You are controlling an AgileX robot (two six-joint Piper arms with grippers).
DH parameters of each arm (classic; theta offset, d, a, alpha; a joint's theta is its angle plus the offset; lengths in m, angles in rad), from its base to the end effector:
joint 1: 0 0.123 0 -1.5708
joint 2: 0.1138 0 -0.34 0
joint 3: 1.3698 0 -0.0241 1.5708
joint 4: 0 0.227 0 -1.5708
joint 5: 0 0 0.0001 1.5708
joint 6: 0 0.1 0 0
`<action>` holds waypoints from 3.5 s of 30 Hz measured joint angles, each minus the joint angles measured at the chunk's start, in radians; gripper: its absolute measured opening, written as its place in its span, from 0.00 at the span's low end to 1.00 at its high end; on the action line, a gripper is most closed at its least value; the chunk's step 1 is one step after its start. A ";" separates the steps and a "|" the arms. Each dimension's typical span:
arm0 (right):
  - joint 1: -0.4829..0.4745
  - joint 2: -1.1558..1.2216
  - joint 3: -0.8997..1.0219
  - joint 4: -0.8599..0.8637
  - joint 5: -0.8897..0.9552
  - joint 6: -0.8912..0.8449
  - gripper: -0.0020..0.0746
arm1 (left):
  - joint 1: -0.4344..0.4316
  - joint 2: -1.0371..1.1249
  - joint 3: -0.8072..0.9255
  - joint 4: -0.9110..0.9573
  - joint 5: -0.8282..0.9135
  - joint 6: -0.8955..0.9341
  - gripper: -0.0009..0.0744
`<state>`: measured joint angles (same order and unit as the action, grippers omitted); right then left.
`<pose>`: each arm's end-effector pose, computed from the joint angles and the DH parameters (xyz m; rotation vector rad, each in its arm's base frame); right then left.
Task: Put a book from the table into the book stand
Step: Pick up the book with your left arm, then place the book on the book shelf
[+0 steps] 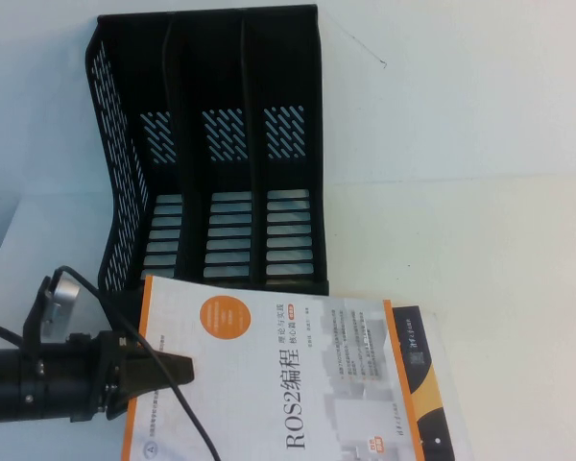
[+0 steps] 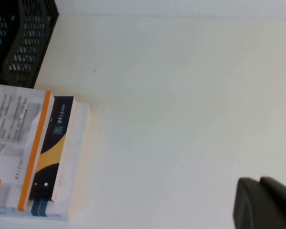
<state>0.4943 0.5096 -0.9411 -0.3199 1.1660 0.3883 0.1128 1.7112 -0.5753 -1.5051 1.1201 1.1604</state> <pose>0.0019 -0.0318 0.3986 -0.0927 2.1683 0.1082 0.2448 -0.0627 0.2267 -0.1586 2.4395 -1.5450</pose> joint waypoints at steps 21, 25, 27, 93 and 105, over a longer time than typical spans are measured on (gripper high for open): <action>0.000 0.000 0.000 0.000 -0.001 0.006 0.03 | 0.000 -0.597 -0.762 0.475 0.095 -0.570 0.15; 0.000 0.000 0.000 0.000 -0.002 0.006 0.03 | 0.000 -0.568 -0.970 0.636 0.142 -0.711 0.15; 0.000 0.000 0.000 0.000 -0.002 0.008 0.03 | 0.000 -0.546 -1.033 0.698 0.160 -0.756 0.15; 0.000 -0.001 0.178 0.046 -0.230 0.069 0.03 | -0.099 -0.055 -1.101 0.967 -0.279 -0.858 0.37; 0.000 -0.001 0.178 0.047 -0.232 0.071 0.03 | -0.099 -0.087 -1.105 0.982 -0.280 -0.865 0.32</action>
<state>0.4943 0.5090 -0.7634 -0.2731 0.9344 0.4595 0.0136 1.6237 -1.6802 -0.5226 0.8404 0.2958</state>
